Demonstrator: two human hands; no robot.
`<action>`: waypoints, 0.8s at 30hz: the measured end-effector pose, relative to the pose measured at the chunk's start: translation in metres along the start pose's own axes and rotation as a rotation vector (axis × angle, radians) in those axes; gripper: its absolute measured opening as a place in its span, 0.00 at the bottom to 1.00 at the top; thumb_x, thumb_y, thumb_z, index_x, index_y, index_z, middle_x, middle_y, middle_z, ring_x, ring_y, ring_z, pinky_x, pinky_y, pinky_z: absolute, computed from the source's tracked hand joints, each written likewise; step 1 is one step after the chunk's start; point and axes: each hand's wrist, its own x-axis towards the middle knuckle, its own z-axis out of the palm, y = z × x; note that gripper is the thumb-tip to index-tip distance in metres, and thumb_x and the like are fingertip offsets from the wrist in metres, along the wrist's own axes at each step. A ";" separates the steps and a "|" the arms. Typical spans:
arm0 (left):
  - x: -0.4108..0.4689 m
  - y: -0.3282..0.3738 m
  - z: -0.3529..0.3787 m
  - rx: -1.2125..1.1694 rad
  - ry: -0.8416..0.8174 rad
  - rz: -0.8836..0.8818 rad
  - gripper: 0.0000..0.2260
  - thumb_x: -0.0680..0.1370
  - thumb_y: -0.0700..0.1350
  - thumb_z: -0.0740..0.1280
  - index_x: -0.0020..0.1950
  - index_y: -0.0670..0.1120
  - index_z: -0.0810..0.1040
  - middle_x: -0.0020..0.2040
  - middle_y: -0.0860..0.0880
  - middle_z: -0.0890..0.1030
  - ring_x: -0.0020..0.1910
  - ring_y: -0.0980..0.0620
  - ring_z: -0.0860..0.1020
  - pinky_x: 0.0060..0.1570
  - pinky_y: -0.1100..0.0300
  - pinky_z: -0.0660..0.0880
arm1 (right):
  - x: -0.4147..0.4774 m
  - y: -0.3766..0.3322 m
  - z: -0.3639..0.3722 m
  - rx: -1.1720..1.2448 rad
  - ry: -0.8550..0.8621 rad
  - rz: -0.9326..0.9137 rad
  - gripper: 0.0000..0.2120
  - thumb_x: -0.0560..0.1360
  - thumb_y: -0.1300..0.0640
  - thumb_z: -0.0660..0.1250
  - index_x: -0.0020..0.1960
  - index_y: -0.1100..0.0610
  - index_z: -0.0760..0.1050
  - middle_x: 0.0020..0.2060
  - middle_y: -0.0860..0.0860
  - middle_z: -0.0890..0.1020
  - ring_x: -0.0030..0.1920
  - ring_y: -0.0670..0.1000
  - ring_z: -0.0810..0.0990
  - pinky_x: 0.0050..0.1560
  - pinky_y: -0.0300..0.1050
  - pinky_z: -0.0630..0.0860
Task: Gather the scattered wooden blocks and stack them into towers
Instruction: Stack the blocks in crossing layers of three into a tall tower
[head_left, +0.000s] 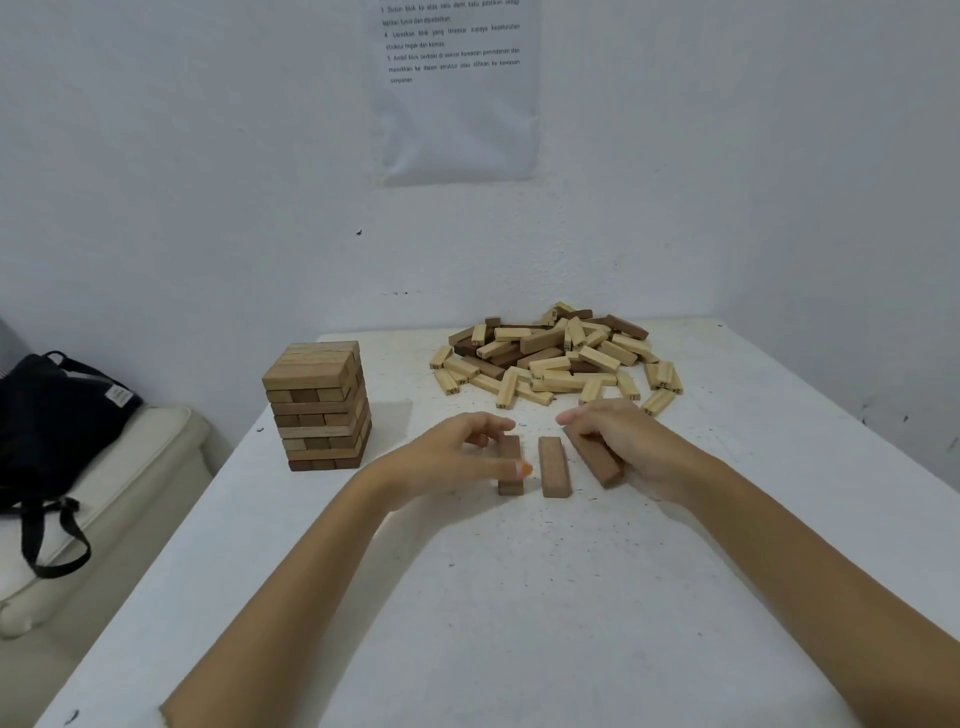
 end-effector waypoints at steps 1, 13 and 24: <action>-0.002 -0.001 -0.002 0.047 -0.034 0.010 0.27 0.72 0.52 0.73 0.69 0.55 0.69 0.57 0.62 0.69 0.56 0.62 0.70 0.51 0.69 0.69 | 0.000 0.000 -0.001 0.027 -0.019 -0.006 0.10 0.78 0.66 0.61 0.52 0.58 0.80 0.58 0.56 0.78 0.57 0.53 0.76 0.59 0.47 0.75; 0.009 -0.019 0.012 0.190 0.076 0.192 0.34 0.65 0.58 0.77 0.70 0.56 0.70 0.62 0.60 0.70 0.63 0.63 0.68 0.56 0.67 0.65 | -0.007 0.001 -0.042 -0.453 -0.334 -0.130 0.26 0.70 0.50 0.76 0.65 0.48 0.73 0.53 0.47 0.77 0.50 0.43 0.79 0.53 0.35 0.74; 0.011 -0.022 0.013 0.108 0.148 0.223 0.31 0.66 0.53 0.78 0.68 0.57 0.73 0.63 0.62 0.74 0.61 0.66 0.69 0.48 0.70 0.66 | 0.009 0.021 -0.025 -0.553 -0.236 -0.424 0.33 0.63 0.46 0.81 0.65 0.45 0.74 0.55 0.46 0.74 0.53 0.46 0.76 0.56 0.40 0.77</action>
